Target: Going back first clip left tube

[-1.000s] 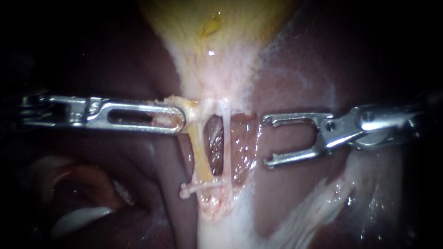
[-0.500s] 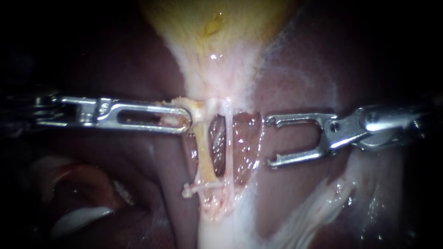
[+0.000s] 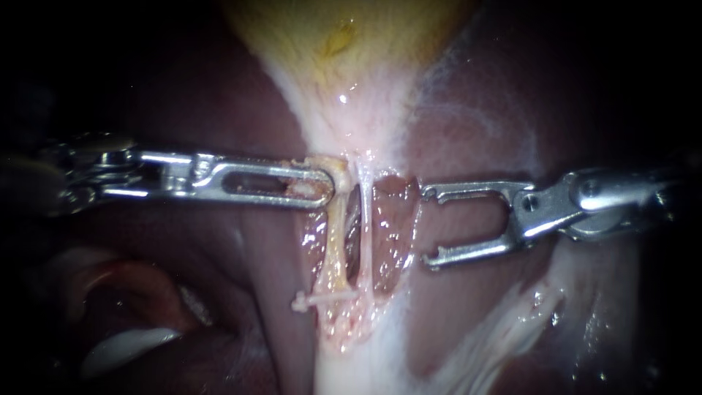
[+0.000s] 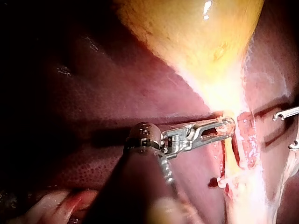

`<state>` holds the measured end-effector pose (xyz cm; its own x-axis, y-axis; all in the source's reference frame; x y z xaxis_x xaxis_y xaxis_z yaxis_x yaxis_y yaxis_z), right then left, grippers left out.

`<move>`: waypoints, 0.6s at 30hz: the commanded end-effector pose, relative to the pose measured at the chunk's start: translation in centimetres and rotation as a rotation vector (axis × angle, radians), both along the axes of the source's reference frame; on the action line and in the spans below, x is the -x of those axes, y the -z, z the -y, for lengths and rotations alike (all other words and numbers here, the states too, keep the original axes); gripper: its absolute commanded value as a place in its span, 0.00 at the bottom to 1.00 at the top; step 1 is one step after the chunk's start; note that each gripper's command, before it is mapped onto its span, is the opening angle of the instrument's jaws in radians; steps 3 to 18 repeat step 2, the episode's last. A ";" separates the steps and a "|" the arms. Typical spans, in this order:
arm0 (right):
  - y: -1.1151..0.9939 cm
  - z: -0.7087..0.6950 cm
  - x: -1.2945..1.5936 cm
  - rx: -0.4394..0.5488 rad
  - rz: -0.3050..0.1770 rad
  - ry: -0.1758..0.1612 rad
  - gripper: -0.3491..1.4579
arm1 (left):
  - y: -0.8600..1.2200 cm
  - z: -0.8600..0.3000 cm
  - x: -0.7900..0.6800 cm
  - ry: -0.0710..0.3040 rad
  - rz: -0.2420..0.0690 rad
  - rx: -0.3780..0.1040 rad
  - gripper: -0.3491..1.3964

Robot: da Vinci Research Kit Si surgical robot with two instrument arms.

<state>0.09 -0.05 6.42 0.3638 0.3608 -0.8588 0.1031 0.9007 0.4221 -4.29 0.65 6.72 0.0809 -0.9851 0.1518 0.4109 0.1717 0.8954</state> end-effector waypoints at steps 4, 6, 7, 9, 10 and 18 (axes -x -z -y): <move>0.00 0.00 0.00 -0.001 -0.002 0.002 0.47 | 0.00 0.00 -0.01 0.000 -0.001 0.000 0.00; 0.00 0.00 0.00 -0.001 -0.002 0.002 0.47 | 0.00 0.00 -0.01 0.000 -0.001 0.000 0.00; 0.00 0.00 0.00 -0.001 -0.002 0.002 0.47 | 0.00 0.00 -0.01 0.000 -0.001 0.000 0.00; 0.00 0.00 0.00 -0.001 -0.002 0.002 0.47 | 0.00 0.00 -0.01 0.000 -0.001 0.000 0.00; 0.00 0.00 0.00 -0.001 -0.002 0.002 0.47 | 0.00 0.00 -0.01 0.000 -0.001 0.000 0.00; 0.00 0.00 0.00 -0.001 -0.002 0.002 0.47 | 0.00 0.00 -0.01 0.000 -0.001 0.000 0.00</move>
